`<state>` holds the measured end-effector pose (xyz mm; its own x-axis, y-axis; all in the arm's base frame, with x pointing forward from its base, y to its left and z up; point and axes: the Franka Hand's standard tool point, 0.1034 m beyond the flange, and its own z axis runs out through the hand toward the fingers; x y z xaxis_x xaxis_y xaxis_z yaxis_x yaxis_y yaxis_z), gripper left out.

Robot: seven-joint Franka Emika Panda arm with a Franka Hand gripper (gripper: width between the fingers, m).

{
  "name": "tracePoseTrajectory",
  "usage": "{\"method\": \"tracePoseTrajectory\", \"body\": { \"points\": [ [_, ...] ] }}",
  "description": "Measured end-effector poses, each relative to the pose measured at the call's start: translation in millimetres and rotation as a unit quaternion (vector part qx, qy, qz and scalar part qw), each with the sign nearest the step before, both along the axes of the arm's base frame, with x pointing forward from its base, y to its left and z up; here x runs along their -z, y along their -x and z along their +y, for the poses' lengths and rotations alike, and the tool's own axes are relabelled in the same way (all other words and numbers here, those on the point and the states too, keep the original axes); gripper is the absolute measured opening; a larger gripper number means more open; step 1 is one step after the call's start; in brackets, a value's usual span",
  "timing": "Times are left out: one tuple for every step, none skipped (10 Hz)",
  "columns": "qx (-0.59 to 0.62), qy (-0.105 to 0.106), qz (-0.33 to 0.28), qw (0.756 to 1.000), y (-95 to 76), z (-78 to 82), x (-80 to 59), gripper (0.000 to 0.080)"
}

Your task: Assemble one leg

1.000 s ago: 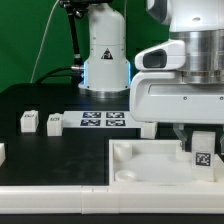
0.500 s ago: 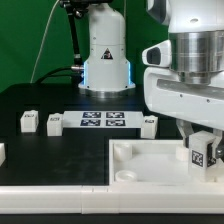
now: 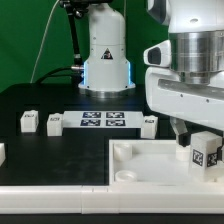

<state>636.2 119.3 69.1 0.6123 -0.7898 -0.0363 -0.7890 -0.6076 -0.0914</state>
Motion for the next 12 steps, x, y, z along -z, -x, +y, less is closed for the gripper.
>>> {"method": "tracePoseTrajectory", "body": {
  "points": [
    [-0.055,0.003,-0.005,0.998,0.3,1.7,0.0,0.0645],
    [-0.100,0.005,-0.008,0.995,0.6,3.3,0.0,0.0645],
    [-0.162,0.009,-0.013,0.987,0.6,3.3,0.1,0.0649],
    [-0.229,0.016,-0.019,0.973,0.1,3.6,-0.1,0.0649],
    [-0.281,0.019,-0.022,0.959,0.1,3.0,0.4,0.0649],
    [-0.319,0.021,-0.025,0.947,0.0,1.7,0.7,0.0649],
    [-0.382,0.024,-0.030,0.923,-0.3,-0.4,0.7,0.0649],
    [-0.416,0.026,-0.033,0.908,-0.4,-0.5,0.5,0.0649],
    [-0.457,0.029,-0.036,0.888,-0.4,1.1,-0.2,0.0649],
    [-0.487,0.031,-0.039,0.872,-0.4,4.9,-2.0,0.0649],
    [-0.522,0.032,-0.043,0.851,-0.5,6.0,-2.3,0.0649],
    [-0.535,0.034,-0.045,0.843,-1.0,5.8,-2.5,0.0649]
  ]
}}
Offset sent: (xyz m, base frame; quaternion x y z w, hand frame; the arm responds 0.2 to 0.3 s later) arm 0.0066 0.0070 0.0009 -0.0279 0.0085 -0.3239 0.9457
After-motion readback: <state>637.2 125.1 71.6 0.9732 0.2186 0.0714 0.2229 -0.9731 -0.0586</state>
